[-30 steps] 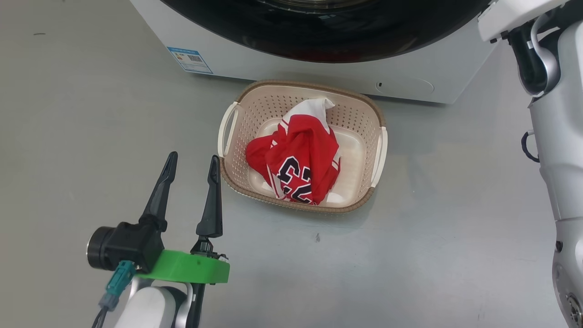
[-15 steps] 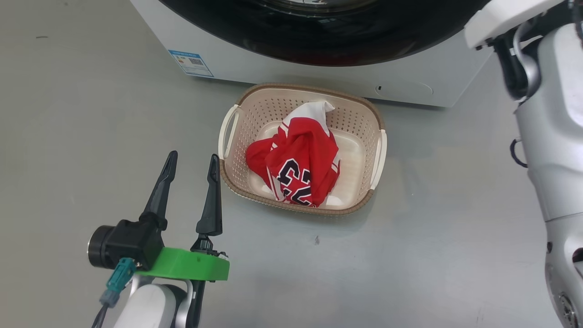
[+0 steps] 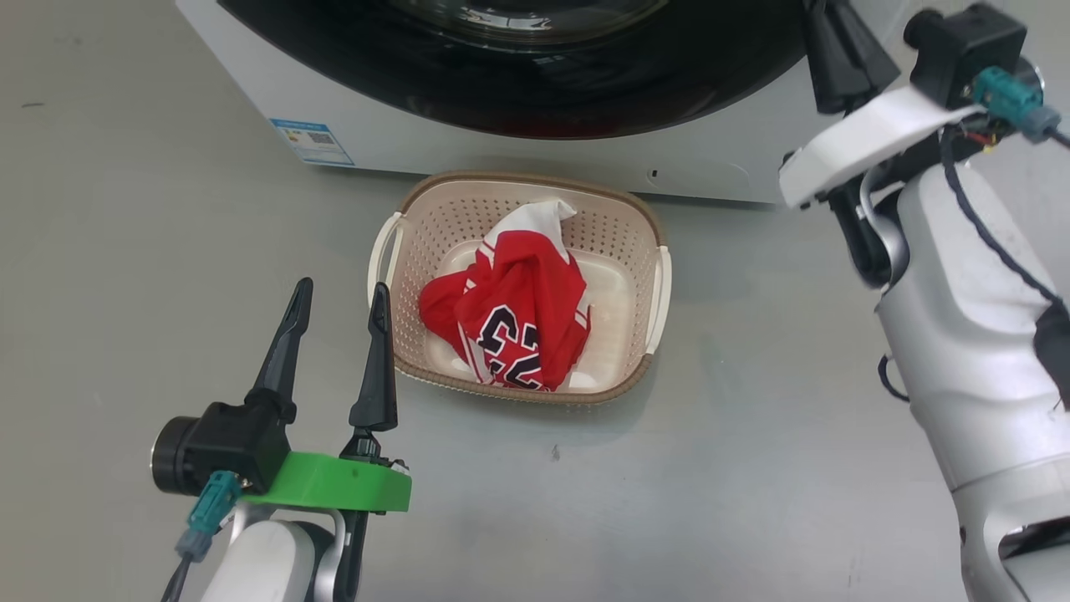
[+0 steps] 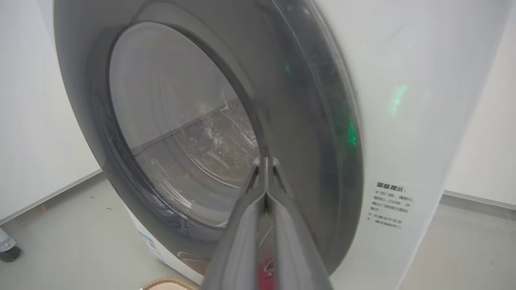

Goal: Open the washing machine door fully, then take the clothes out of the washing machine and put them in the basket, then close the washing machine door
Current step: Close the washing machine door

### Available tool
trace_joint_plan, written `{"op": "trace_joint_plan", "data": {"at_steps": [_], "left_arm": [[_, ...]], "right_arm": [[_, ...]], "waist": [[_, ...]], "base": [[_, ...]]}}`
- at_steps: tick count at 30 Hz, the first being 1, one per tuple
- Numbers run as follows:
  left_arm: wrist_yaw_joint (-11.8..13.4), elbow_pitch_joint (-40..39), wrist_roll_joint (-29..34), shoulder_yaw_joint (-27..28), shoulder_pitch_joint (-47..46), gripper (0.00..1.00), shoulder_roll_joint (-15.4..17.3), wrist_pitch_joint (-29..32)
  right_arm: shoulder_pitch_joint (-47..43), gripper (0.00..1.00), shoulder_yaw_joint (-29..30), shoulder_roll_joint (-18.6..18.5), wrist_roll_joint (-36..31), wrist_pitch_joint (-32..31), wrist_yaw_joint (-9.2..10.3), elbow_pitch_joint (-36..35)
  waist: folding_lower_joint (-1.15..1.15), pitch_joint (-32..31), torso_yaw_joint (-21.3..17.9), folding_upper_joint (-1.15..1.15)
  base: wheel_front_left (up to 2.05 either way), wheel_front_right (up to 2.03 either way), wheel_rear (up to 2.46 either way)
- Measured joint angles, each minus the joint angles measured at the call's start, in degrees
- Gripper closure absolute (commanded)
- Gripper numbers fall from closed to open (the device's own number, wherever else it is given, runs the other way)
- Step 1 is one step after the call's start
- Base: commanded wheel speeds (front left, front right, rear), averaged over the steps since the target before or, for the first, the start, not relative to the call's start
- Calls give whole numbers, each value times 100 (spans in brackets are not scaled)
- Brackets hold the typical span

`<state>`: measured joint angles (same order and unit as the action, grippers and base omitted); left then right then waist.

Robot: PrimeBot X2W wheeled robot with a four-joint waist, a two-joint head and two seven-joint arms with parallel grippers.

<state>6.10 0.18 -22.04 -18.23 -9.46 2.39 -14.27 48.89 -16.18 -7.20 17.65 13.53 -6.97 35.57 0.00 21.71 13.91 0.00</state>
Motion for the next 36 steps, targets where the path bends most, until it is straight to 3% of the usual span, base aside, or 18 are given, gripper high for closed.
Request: {"op": "trace_joint_plan", "data": {"at_steps": [7, 8, 9, 10, 11, 25, 36], "left_arm": [[13, 87, 47, 82, 3, 0, 23, 0], [13, 102, 47, 87, 4, 0, 33, 0], [13, 119, 47, 88, 6, 0, 40, 0], [13, 135, 48, 87, 8, 0, 41, 0], [13, 147, 48, 87, 9, 0, 42, 0], [13, 332, 105, 147, 278, 0, 218, 0], [15, 398, 105, 164, 639, 0, 233, 2]], "right_arm": [[-594, 100, -105, 73, 51, 67, -1, -250], [-690, 95, -107, 96, 67, 67, -1, -289], [-781, 66, -108, 112, 101, 68, -1, -320], [-877, 18, -107, 122, 101, 68, -1, -352], [-979, 0, -99, 131, 105, 69, -1, -379], [-2440, 0, 171, 192, 156, 98, 8, -1118], [-3455, 0, 315, 277, 157, 98, 168, -1489]], "waist": [[0, -155, -221, 0], [0, -181, -256, 0], [0, -208, -290, 0], [0, -238, -321, 0], [0, -270, -352, 0], [0, -769, -732, 0], [0, -1187, -976, 0]], "base": [[0, 0, 0], [0, 0, 0], [0, 0, 0], [0, 0, 0], [0, 0, 0], [0, 0, 0], [0, 0, 0]]}}
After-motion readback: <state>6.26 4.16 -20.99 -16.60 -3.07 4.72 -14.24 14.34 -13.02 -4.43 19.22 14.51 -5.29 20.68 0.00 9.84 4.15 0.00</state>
